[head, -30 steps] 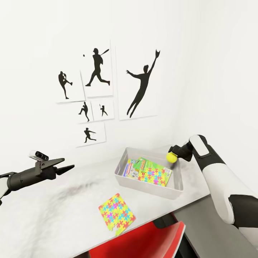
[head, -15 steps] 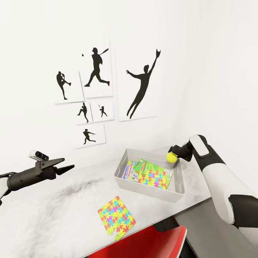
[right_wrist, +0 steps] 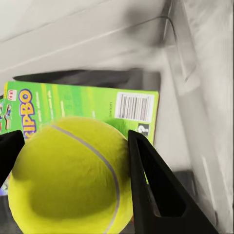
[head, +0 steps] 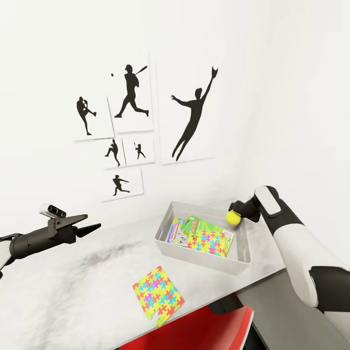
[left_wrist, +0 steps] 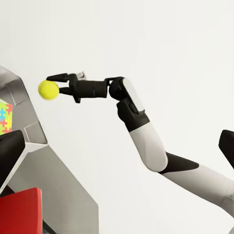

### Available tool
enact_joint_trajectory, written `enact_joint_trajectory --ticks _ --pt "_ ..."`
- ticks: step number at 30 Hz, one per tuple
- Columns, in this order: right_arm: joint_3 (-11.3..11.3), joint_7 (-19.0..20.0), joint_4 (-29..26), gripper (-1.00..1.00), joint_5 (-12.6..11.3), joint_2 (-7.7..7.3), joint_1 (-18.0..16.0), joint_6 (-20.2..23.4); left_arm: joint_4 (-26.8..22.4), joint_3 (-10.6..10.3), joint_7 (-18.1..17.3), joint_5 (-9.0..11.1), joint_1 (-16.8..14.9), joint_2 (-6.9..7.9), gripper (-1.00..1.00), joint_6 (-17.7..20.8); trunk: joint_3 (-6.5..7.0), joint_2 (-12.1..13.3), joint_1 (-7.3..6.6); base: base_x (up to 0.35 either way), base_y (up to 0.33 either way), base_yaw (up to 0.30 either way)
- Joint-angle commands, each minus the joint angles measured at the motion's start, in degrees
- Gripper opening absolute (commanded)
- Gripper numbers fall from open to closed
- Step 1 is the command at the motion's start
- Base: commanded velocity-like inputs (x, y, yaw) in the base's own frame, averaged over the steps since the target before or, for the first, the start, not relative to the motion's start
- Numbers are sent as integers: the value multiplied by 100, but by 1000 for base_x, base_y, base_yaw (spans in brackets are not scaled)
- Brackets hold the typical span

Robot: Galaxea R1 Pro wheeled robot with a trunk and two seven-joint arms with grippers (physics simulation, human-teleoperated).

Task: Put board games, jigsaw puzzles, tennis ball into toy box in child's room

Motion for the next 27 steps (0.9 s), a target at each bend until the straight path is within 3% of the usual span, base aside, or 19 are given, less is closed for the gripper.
enact_joint_trajectory --ticks 1,3,10,15,27 --pt "73 -74 0 -100 -17 -6 -7 -9 4 -12 -19 8 -6 5 100 19 -13 -13 4 0 0 0" --pt "141 -74 9 -100 185 -9 -4 -13 4 -12 -19 8 -5 5 100 19 -13 -13 4 0 0 0" --pt "185 -74 363 -100 337 -13 -3 -25 4 -9 -19 8 -5 5 100 19 -13 -13 4 0 0 0" --pt "175 -66 404 -100 789 -7 5 -26 4 -7 -19 8 -5 5 100 19 -13 -13 4 0 0 0" --pt "174 -57 404 -100 891 51 -8 -16 4 -6 -19 8 -9 10 100 19 -13 -13 4 0 0 0"
